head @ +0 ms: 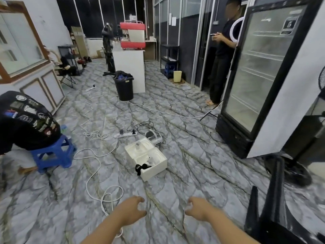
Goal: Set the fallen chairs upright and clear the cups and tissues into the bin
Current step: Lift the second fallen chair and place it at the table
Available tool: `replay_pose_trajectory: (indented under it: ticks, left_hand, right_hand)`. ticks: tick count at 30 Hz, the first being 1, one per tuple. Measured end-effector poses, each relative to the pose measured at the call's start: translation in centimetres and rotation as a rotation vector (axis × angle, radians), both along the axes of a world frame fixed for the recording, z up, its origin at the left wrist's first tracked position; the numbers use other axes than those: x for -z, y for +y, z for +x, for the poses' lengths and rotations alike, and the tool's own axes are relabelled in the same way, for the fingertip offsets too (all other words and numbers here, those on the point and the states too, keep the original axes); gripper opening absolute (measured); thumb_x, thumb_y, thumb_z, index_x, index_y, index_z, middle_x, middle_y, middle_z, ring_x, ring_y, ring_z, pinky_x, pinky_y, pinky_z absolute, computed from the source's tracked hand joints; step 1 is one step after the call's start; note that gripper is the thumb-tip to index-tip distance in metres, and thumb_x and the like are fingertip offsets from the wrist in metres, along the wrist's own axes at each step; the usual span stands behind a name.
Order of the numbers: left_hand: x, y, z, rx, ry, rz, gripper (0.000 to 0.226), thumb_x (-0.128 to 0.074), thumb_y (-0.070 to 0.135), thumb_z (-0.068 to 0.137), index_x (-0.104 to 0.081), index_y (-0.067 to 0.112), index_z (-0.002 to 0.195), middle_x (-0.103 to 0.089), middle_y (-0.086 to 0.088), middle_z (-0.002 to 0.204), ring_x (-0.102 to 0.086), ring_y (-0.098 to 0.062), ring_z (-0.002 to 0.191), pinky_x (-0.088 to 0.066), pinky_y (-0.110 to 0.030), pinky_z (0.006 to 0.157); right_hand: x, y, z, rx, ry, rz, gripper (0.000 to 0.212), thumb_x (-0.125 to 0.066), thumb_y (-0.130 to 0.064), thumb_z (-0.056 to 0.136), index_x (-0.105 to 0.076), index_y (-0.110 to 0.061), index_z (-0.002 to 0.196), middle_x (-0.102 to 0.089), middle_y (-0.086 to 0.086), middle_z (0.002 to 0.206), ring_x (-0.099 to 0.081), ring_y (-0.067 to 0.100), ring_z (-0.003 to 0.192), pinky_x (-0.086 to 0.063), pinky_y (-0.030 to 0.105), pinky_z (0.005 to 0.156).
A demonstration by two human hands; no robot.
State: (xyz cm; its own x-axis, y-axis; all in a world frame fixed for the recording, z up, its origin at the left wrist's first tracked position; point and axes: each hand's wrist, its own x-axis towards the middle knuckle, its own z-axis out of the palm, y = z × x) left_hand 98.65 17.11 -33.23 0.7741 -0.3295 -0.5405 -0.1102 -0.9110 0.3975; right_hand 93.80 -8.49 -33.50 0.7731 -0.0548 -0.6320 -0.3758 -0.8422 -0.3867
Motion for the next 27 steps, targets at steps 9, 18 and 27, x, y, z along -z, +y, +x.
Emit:
replay_pose_trajectory:
  ticks: [9,18,27]
  left_hand:
    - [0.4,-9.2,11.3,0.187,-0.008,-0.018,0.060,-0.056,0.040,0.087,-0.035,0.020,0.140,-0.036,-0.003,0.148,-0.038,-0.018,0.133,-0.032,-0.027,0.107]
    - [1.5,-22.4,23.7,0.579,0.024,-0.029,0.059,-0.055,0.039,0.087,-0.037,0.017,0.139,-0.039,-0.003,0.146,-0.040,-0.018,0.131,-0.032,-0.024,0.105]
    - [1.5,-33.5,32.6,1.005,0.063,0.042,0.057,-0.052,0.042,0.089,-0.035,0.021,0.139,-0.035,0.000,0.148,-0.036,-0.016,0.133,-0.031,-0.023,0.106]
  right_hand:
    - [0.2,-7.6,6.5,0.172,-0.050,-0.002,0.059,-0.051,-0.037,0.091,-0.032,-0.011,0.141,-0.035,0.009,0.148,-0.037,0.024,0.133,-0.033,0.029,0.106]
    - [1.7,-15.5,10.3,0.606,-0.008,0.004,0.051,-0.050,-0.034,0.091,-0.040,-0.008,0.133,-0.043,0.013,0.141,-0.045,0.026,0.125,-0.040,0.030,0.099]
    - [1.9,-17.4,13.8,1.013,0.004,0.065,0.053,-0.049,-0.032,0.092,-0.037,-0.009,0.138,-0.038,0.012,0.147,-0.039,0.027,0.132,-0.034,0.029,0.105]
